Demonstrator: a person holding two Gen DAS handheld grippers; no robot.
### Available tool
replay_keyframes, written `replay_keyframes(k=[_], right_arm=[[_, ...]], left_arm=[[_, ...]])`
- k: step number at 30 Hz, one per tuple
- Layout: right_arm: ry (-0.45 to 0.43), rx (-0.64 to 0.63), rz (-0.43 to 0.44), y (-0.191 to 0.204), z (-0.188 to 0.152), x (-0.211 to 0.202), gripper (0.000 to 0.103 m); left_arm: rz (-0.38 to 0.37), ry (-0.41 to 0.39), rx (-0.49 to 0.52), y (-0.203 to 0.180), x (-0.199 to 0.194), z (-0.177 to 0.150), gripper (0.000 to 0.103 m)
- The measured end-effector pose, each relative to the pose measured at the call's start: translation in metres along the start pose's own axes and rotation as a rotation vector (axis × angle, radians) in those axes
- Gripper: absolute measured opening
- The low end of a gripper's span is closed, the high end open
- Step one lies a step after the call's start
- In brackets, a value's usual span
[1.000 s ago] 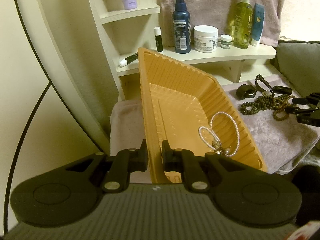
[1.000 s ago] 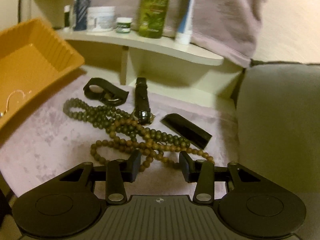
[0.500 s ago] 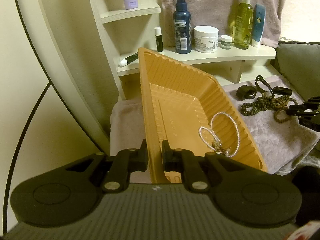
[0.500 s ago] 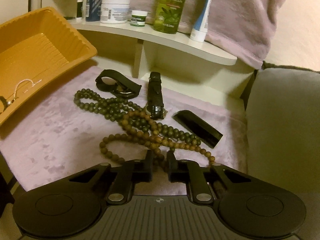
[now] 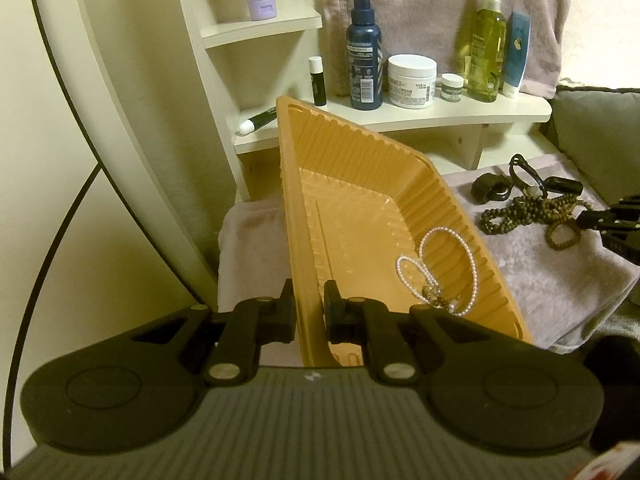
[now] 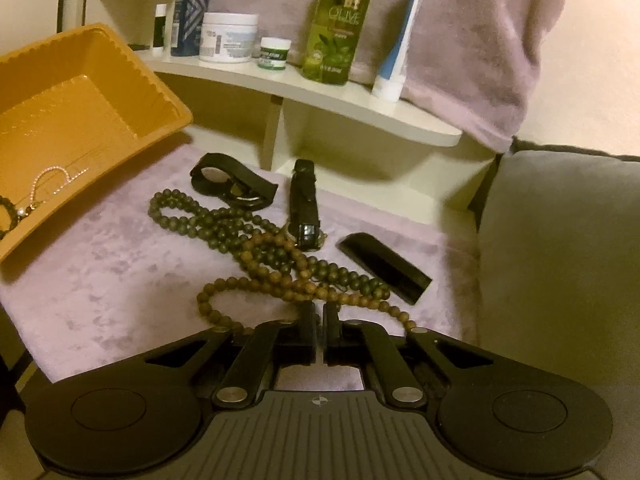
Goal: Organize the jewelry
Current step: 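Move the right tool back to the beads and close on a bead strand, then lift the bead strand high, lower it into the tray, open the right tool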
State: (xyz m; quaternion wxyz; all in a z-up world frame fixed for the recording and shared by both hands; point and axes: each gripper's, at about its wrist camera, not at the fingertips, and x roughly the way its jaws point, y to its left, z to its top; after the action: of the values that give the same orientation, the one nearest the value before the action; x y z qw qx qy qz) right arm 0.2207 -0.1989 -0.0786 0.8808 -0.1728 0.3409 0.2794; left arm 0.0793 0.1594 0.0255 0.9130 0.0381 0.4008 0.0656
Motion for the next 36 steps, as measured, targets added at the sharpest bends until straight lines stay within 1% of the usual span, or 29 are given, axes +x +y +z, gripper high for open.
replay_keyframes(k=[3,4,5,12,13,14,16,17,19,23,27,36], right_arm=[[0.010,-0.021,0.002,0.001,0.000,0.006,0.015],[0.018,-0.026,0.004,0.001,0.000,0.009,0.021],[0.023,-0.025,0.012,0.001,0.000,0.011,0.024],[0.022,-0.045,0.050,-0.003,0.004,0.019,0.023],[0.030,-0.046,0.058,-0.003,0.004,0.019,0.016],[0.038,-0.041,0.063,-0.002,0.005,0.019,0.012],[0.041,-0.044,0.057,0.000,0.005,0.016,0.011],[0.036,-0.041,0.057,0.002,0.005,0.014,0.007],[0.021,-0.032,0.062,0.004,0.003,0.006,0.006],[-0.021,-0.001,0.053,0.007,0.000,-0.012,0.006],[-0.083,0.034,0.050,0.009,0.004,-0.032,0.006],[-0.250,0.024,0.042,0.007,0.041,-0.083,0.006]], left_arm=[[-0.001,0.000,0.000,0.000,0.000,0.000,0.012],[0.000,0.000,0.000,0.000,0.000,0.000,0.012],[0.000,0.000,0.001,0.000,0.000,0.000,0.012],[0.004,0.003,-0.002,-0.001,-0.001,-0.001,0.012],[0.004,0.003,-0.003,-0.001,-0.001,-0.001,0.012],[0.004,0.003,-0.004,-0.001,-0.001,0.000,0.012],[0.003,0.003,-0.004,0.000,-0.001,0.000,0.012],[0.002,0.003,-0.005,0.000,-0.001,0.000,0.012],[0.002,0.002,-0.005,-0.001,0.000,0.001,0.012],[0.001,0.002,-0.005,-0.001,0.000,0.001,0.012],[-0.002,0.001,-0.005,-0.001,0.000,0.002,0.012],[-0.007,-0.005,-0.002,-0.001,0.000,0.003,0.012]])
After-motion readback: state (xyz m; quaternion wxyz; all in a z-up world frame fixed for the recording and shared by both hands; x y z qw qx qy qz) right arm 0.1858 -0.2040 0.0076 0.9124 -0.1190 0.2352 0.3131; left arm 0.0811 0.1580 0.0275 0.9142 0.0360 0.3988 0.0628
